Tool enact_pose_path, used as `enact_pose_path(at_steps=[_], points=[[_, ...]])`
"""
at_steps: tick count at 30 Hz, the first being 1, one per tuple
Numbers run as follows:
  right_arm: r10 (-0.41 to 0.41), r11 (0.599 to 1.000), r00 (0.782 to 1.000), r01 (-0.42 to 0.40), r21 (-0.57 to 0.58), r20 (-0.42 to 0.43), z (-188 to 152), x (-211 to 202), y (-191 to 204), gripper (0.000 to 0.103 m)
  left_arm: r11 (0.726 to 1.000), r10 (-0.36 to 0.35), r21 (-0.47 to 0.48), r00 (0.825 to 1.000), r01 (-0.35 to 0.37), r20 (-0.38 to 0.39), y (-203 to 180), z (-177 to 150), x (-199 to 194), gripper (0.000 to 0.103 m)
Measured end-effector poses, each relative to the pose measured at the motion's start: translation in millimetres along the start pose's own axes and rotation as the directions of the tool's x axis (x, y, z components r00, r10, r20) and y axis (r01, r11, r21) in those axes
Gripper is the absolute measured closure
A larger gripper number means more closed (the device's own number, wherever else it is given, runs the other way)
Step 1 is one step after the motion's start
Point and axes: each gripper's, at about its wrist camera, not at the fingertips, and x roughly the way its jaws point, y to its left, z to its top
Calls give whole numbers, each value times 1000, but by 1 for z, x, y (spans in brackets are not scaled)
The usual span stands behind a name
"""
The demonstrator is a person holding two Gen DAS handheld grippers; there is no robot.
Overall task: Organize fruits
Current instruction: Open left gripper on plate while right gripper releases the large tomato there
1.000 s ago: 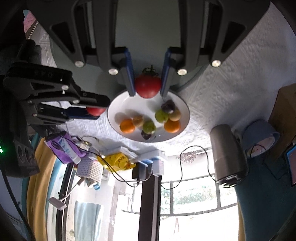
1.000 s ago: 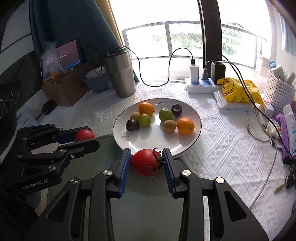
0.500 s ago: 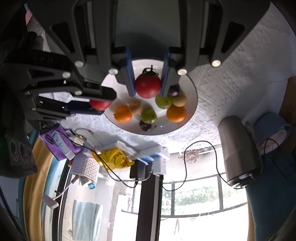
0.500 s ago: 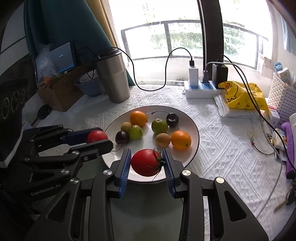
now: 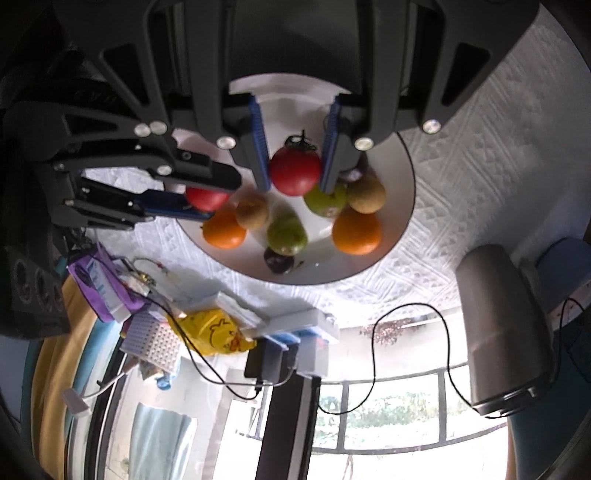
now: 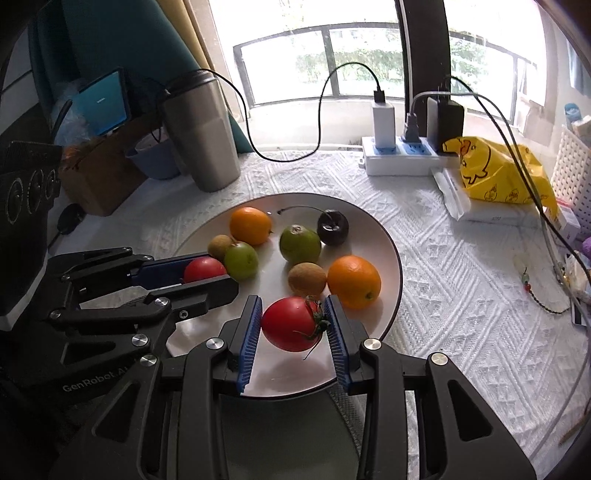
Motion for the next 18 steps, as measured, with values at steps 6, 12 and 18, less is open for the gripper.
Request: enact_pose_path(at_steps=[6,12,18], points=[[-11,1000,1000,11,14,-6,1,4,-4,66,1000,-10,3,1000,10,-8,-1,0,5,74],[-32,999,999,33,12,-5,1,-1,-3,64,1000,8,-3,1000,-8,-4,-2,1,0,67],[-56,998,998,56,10,14,1,-17,0,60,999,31,-21,999,-31,28,-1,2,-18,52]])
